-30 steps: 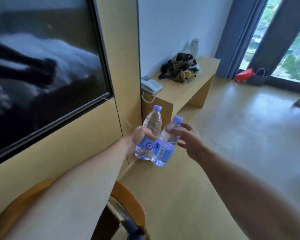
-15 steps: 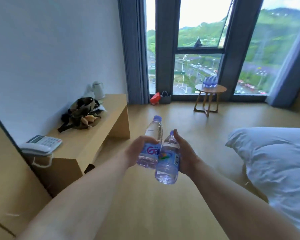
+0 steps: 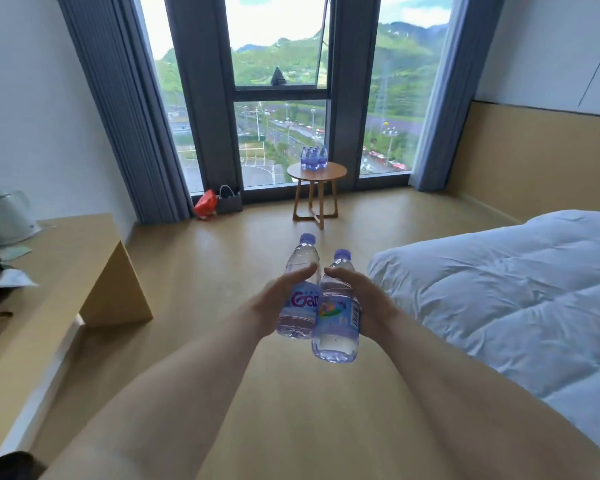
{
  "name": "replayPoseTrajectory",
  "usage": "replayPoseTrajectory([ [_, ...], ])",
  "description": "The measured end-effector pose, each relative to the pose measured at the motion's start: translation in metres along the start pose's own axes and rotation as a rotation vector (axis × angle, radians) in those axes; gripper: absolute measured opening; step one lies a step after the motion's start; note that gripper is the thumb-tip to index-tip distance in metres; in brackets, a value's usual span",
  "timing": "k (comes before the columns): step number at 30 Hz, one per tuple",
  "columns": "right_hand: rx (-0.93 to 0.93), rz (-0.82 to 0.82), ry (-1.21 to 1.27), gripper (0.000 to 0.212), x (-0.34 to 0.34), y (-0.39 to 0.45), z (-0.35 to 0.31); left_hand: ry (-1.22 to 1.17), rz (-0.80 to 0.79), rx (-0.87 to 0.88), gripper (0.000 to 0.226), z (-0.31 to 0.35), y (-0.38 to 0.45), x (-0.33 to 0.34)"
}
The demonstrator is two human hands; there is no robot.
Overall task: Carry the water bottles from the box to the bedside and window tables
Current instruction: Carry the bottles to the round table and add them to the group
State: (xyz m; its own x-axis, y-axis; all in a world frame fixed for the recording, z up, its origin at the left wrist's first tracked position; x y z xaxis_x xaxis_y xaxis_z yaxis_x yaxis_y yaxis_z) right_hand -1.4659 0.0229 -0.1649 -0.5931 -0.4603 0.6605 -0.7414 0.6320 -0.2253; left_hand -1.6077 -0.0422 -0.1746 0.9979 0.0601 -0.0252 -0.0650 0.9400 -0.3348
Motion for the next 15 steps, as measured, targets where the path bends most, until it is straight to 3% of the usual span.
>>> replayPoseTrajectory([
  [7,-0.023,0.025,0.039,0.022,-0.028,0.099,-0.067,0.056,-0.042,-0.004,0.081,0.051,0.125,-0.038],
  [15,-0.044,0.067,0.013,0.033,-0.071,0.225,-0.126,0.121,-0.012,0.005,0.074,0.083,0.260,-0.082],
])
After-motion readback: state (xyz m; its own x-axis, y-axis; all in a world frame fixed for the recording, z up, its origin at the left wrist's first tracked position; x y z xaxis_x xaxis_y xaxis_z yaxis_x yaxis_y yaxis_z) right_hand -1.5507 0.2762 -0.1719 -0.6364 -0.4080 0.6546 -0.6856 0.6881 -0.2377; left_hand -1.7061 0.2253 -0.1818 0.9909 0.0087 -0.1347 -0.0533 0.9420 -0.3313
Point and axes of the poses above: each hand's wrist, its own y-axis towards the middle knuckle, its own x-axis out of the palm, z = x × y, the point moved 4 cm from there along y, towards the middle knuckle, and after that the axes turned 14 degrees about y, right-handed, at the moved point
